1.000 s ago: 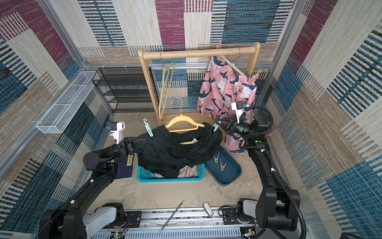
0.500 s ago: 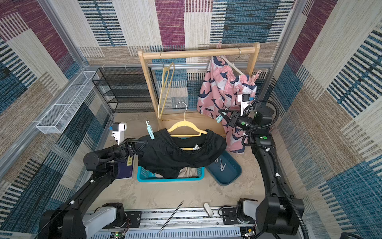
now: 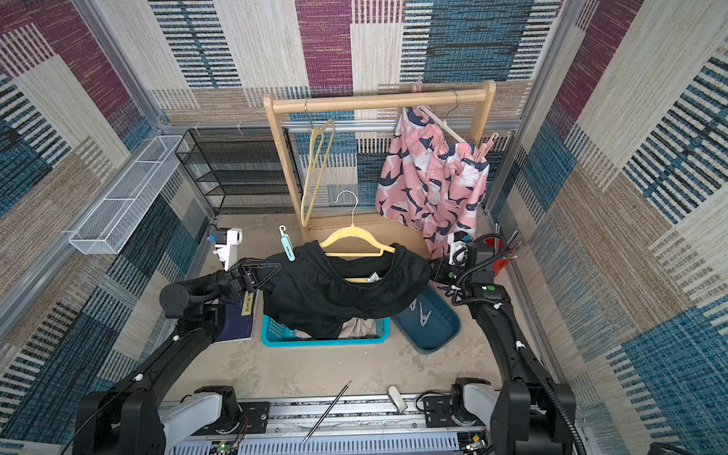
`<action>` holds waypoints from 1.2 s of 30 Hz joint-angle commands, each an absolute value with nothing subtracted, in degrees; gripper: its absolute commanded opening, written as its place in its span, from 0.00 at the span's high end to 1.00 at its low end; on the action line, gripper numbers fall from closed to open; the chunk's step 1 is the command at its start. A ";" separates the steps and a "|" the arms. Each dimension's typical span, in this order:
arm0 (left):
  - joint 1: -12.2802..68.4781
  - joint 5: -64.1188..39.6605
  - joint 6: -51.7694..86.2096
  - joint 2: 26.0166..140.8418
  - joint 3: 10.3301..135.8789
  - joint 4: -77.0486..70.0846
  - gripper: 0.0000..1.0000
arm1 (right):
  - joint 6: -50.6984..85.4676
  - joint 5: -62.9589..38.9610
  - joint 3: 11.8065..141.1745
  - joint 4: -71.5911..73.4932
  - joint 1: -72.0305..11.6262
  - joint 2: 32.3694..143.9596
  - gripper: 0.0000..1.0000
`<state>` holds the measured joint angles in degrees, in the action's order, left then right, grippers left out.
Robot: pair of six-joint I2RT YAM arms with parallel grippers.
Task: Remove the clothespins securing shorts to the hanger
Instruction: Place the clothespin in the storage box, then remove the clothespin from the hanger.
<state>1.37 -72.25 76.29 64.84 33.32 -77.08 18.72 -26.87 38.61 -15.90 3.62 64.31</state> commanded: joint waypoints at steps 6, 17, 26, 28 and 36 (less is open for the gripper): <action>1.06 -70.78 75.14 65.88 34.59 -77.79 1.00 | 24.26 -23.59 29.81 -6.33 2.94 65.33 0.97; 1.36 -65.51 49.10 52.63 35.77 -39.35 1.00 | 25.75 -25.58 27.80 -4.35 1.31 67.01 0.54; 1.42 -67.36 45.59 50.10 36.56 -31.64 1.00 | 21.98 -24.84 35.64 -13.89 0.79 61.24 0.40; 1.49 -68.14 45.79 50.18 36.77 -31.57 1.00 | 19.50 -27.79 39.70 -16.09 0.88 59.63 0.39; 1.41 -69.72 44.85 49.39 37.47 -29.88 1.00 | 13.69 -47.19 53.27 -14.85 9.66 57.68 0.31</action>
